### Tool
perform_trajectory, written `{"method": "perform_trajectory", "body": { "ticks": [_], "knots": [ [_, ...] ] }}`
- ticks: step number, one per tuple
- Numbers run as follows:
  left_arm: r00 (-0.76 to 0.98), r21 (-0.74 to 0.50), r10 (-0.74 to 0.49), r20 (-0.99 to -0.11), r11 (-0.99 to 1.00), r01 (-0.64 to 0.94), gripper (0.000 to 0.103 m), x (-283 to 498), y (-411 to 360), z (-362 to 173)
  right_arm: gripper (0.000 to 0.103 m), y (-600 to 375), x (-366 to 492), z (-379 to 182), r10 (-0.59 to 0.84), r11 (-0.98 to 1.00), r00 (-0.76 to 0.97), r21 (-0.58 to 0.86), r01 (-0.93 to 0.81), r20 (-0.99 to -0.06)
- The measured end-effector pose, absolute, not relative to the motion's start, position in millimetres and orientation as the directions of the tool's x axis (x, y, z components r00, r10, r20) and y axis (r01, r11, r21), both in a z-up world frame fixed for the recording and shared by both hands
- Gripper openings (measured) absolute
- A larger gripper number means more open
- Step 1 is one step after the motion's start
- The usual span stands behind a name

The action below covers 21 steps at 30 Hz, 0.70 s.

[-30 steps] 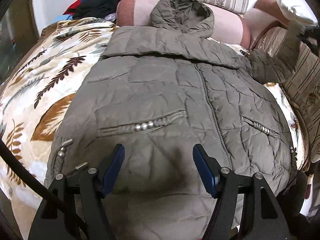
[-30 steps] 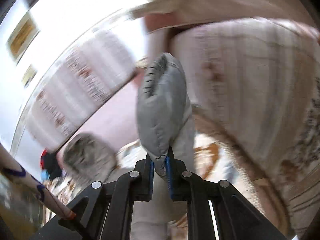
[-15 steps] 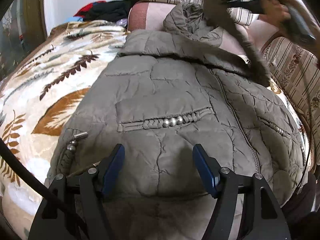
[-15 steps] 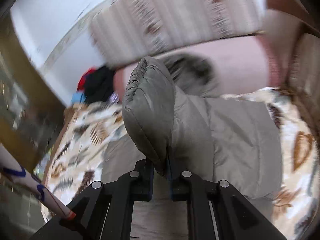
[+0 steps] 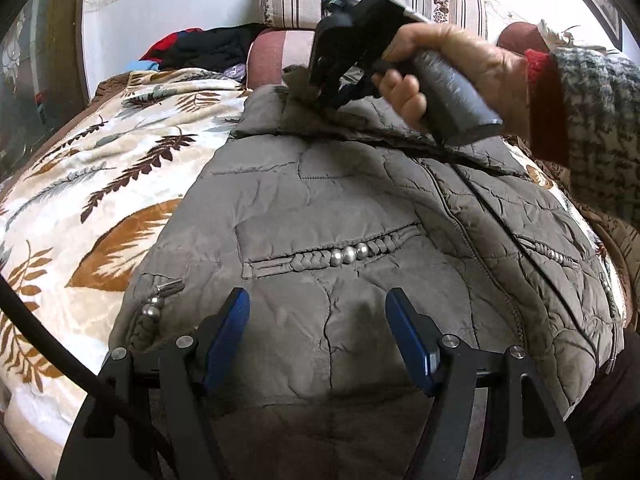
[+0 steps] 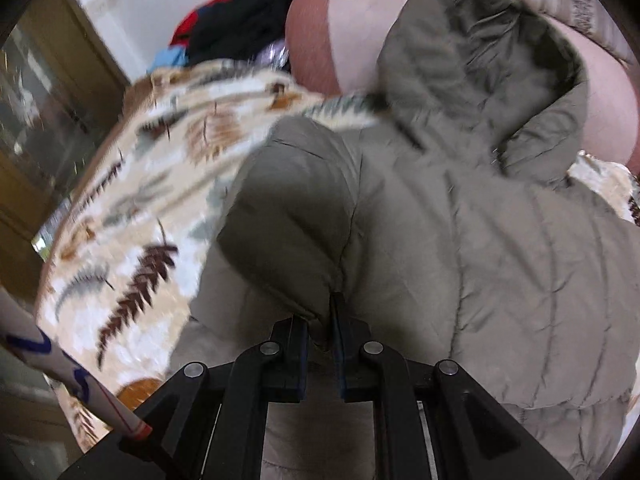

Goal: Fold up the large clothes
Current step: 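Fold the held sleeve across the jacket body with the right tool, release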

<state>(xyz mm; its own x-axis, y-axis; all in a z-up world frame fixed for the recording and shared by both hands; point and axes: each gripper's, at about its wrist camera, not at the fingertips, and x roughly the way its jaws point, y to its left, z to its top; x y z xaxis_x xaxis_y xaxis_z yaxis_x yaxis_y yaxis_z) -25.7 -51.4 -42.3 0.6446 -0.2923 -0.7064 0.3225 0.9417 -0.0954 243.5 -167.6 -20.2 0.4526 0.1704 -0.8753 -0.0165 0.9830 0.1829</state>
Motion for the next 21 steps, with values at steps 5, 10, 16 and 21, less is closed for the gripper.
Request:
{"method": "perform_trajectory", "body": {
  "ticks": [5,10,16,21],
  "knots": [
    [0.649,-0.09,-0.281,-0.707,0.946,0.312,0.069,-25,-51,-45,0.032,-161,242,-27,0.144,0.989,0.442,0.147,-0.028,-0.885],
    [0.656,-0.076,-0.27,-0.705,0.948,0.308,0.07,-28,-53,-46,0.069,-158,223,6,0.173,0.985,0.524,0.16,-0.07,-0.834],
    [0.666,-0.047,-0.257,-0.701,0.947,0.316,0.07,-32,-57,-47,0.066,-159,227,14,0.11,0.993,0.552,0.109,-0.034,-0.827],
    [0.664,-0.035,-0.233,-0.711,0.954,0.297,0.07,-30,-54,-46,0.066,-154,249,-27,0.067,0.998,0.458,0.066,-0.018,-0.886]
  ]
}}
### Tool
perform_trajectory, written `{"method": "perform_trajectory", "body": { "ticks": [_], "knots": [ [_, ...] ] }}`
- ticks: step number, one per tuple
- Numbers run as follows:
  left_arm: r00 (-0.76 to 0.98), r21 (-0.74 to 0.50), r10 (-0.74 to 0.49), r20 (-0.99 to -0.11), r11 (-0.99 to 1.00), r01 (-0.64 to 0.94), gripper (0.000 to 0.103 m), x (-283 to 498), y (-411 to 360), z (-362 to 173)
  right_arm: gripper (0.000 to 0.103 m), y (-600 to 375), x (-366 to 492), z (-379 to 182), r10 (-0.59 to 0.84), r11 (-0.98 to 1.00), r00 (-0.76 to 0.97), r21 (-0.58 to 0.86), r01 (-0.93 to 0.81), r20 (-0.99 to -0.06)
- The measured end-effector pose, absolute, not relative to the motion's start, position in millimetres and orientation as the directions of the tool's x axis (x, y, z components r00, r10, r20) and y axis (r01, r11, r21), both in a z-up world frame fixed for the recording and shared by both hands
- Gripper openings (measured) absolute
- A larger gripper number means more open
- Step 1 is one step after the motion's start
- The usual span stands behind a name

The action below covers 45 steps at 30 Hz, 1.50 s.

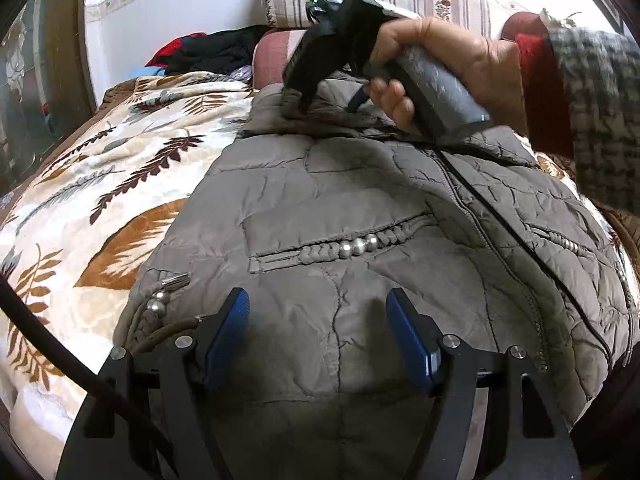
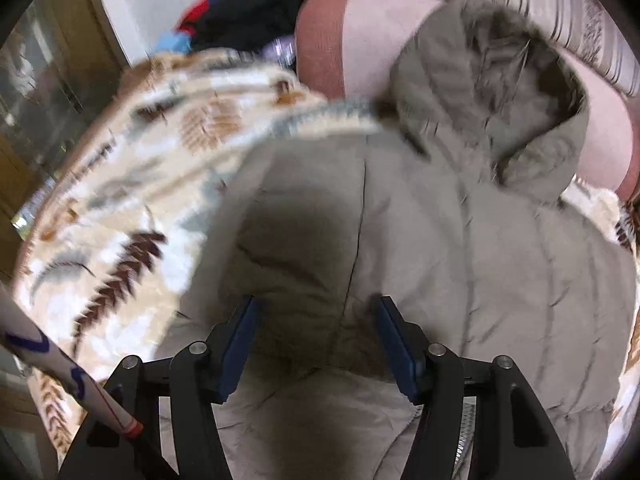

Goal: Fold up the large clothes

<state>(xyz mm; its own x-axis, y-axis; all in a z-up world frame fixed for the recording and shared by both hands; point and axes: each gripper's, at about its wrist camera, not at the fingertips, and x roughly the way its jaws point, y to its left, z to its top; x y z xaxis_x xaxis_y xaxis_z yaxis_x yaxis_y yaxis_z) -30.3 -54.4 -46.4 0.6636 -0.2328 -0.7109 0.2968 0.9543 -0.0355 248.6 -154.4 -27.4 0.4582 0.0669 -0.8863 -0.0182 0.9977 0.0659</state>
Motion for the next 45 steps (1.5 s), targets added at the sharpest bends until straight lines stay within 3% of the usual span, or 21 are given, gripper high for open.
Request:
{"method": "perform_trajectory", "body": {
  "ticks": [9,15,20,26,27,28,30,31,32,33,39,44,45],
  "knots": [
    [0.667,-0.051,-0.168,-0.726,0.98,0.191,0.07,-20,-24,-19,0.07,-213,170,23,0.14,0.986,0.564,0.165,-0.007,-0.814],
    [0.634,-0.069,-0.091,-0.768,0.996,0.059,0.072,8,24,-18,0.078,-323,63,29,0.036,0.981,0.594,0.143,0.134,-0.804],
    [0.535,-0.156,-0.148,-0.832,0.987,0.031,0.075,40,56,-33,0.084,-432,-29,7,-0.084,0.915,0.539,0.15,0.375,-0.838],
    [0.411,-0.249,-0.272,-0.87,0.962,0.11,0.076,56,42,-62,0.085,-474,-90,-47,0.0,0.848,0.481,0.255,0.464,-0.877],
    [0.415,-0.239,-0.271,-0.868,0.962,0.128,0.069,54,35,-61,0.085,-470,-94,-57,0.033,0.85,0.476,0.275,0.449,-0.879],
    [0.4,-0.245,-0.284,-0.871,0.958,0.148,0.055,52,28,-61,0.082,-465,-94,-62,0.06,0.855,0.472,0.29,0.431,-0.879],
    [0.402,-0.203,-0.25,-0.881,0.967,0.155,0.051,45,17,-58,0.043,-454,-94,-68,0.125,0.867,0.483,0.332,0.371,-0.867],
    [0.402,-0.182,-0.235,-0.885,0.969,0.165,0.048,41,11,-56,0.042,-452,-94,-66,0.126,0.87,0.489,0.333,0.363,-0.863],
    [0.402,-0.172,-0.229,-0.887,0.97,0.172,0.047,37,6,-53,0.028,-454,-93,-63,0.113,0.871,0.495,0.326,0.368,-0.862],
    [0.402,-0.169,-0.227,-0.887,0.97,0.176,0.047,34,3,-51,0.023,-457,-92,-60,0.107,0.868,0.497,0.325,0.375,-0.861],
    [0.449,-0.012,-0.093,-0.889,0.984,0.179,0.047,21,-13,-37,0.025,-477,-92,-64,0.088,0.839,0.499,0.334,0.429,-0.862],
    [0.515,0.008,-0.067,-0.855,0.99,0.142,0.052,18,-5,-6,0.041,-465,-104,-41,-0.031,0.866,0.528,0.241,0.439,-0.848],
    [0.534,0.015,-0.062,-0.843,0.99,0.139,0.058,16,-5,0,0.045,-465,-107,-36,-0.041,0.866,0.539,0.239,0.439,-0.842]
  ]
}}
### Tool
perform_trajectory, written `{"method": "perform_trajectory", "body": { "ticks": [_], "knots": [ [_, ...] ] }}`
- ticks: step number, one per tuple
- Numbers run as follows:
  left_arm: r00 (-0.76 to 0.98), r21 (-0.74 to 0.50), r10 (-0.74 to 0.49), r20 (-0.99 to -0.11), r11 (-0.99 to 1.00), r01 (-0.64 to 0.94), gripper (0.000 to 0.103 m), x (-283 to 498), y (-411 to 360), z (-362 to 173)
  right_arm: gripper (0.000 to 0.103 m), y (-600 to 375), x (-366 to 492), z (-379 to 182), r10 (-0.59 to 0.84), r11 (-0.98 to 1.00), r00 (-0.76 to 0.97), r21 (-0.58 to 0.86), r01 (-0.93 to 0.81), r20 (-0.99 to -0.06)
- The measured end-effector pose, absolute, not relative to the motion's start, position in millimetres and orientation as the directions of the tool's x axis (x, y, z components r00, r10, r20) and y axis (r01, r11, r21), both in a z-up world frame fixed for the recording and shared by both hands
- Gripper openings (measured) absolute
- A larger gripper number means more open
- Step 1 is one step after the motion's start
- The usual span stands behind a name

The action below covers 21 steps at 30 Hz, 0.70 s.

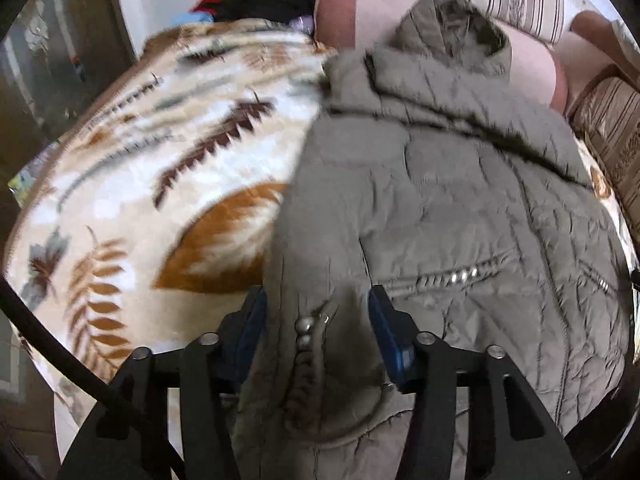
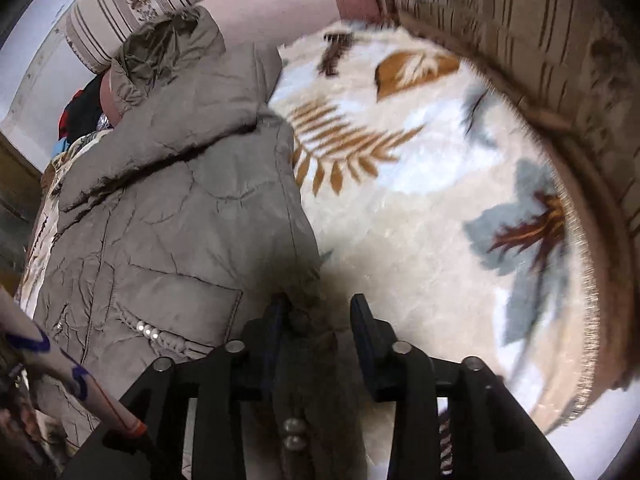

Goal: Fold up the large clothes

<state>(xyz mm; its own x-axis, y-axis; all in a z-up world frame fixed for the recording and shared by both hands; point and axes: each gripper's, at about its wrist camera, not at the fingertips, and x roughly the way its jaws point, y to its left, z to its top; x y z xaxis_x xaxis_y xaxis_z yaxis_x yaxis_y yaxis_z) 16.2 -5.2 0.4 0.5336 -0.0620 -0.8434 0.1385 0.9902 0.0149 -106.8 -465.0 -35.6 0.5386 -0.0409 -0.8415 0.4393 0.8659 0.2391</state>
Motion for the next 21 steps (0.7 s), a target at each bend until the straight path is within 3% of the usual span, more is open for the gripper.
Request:
{"method": "perform_trajectory", "body": {
  "ticks": [3,16,21],
  "knots": [
    [0.581,0.023,-0.061,-0.812,0.99,0.136,0.068,13,-8,16,0.049,-459,-111,-15,-0.057,0.868,0.584,0.248,0.43,-0.81],
    [0.57,0.03,-0.1,-0.816,0.977,0.213,0.069,21,-41,10,0.053,-346,-47,-5,0.159,0.928,0.579,0.321,0.189,-0.8],
    [0.569,0.022,-0.114,-0.815,0.974,0.227,0.069,40,-49,8,0.059,-317,-31,3,0.157,0.947,0.564,0.285,0.146,-0.811]
  ]
}}
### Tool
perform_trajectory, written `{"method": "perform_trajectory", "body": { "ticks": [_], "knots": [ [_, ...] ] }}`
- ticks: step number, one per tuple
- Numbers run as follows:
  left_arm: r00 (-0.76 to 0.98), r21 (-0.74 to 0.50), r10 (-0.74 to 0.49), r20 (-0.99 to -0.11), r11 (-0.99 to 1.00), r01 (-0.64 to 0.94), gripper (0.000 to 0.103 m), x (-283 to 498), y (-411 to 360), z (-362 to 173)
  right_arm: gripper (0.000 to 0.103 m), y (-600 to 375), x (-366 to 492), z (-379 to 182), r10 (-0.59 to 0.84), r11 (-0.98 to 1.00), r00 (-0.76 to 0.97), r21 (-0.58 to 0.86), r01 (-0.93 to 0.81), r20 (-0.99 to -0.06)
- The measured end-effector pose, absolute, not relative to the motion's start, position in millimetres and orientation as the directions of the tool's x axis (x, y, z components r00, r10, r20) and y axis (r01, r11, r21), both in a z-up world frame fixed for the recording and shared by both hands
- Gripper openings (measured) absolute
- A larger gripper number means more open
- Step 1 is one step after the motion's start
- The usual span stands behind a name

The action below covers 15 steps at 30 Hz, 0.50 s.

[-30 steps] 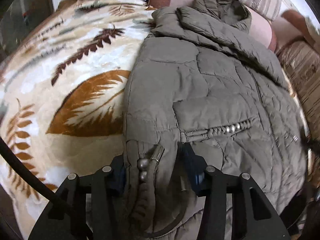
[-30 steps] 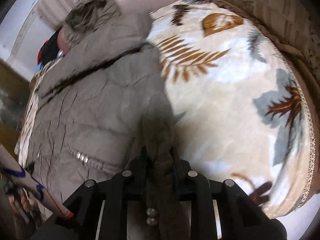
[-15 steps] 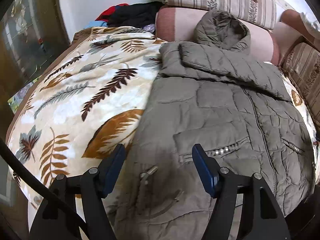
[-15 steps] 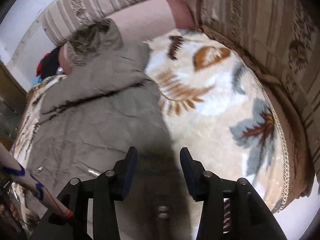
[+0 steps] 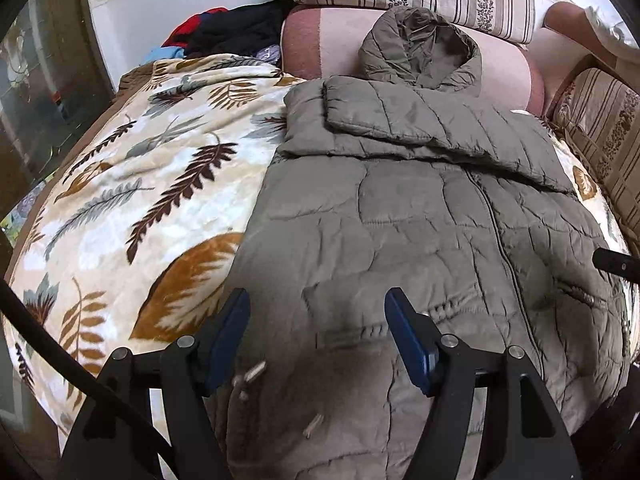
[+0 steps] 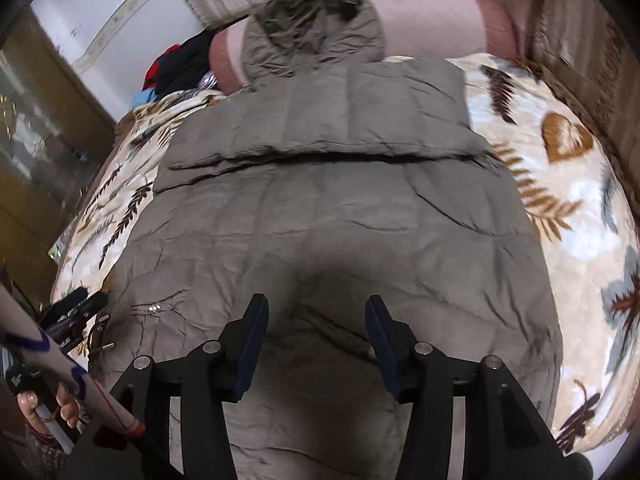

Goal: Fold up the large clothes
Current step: 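Grasp the hood with the right tool and fold it down over the body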

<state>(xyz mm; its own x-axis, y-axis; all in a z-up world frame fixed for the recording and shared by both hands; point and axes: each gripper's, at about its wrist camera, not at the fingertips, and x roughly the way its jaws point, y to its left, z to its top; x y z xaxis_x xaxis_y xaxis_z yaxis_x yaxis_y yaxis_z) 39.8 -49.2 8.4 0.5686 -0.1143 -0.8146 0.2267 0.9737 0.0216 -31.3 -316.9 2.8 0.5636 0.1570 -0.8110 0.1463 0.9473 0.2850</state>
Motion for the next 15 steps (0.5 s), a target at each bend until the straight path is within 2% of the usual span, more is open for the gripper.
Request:
{"method": "perform_trajectory", "body": {
  "ticks": [7,15],
  "knots": [
    [0.56,-0.003,-0.121,-0.82,0.978,0.207,0.069,80,-52,5,0.062,-300,-4,15,0.12,0.964,0.546,0.228,0.136,-0.829],
    [0.558,-0.021,-0.117,-0.822,0.984,0.176,0.07,135,-53,-16,0.064,-296,67,31,0.049,0.973,0.521,0.159,0.169,-0.852]
  ]
}}
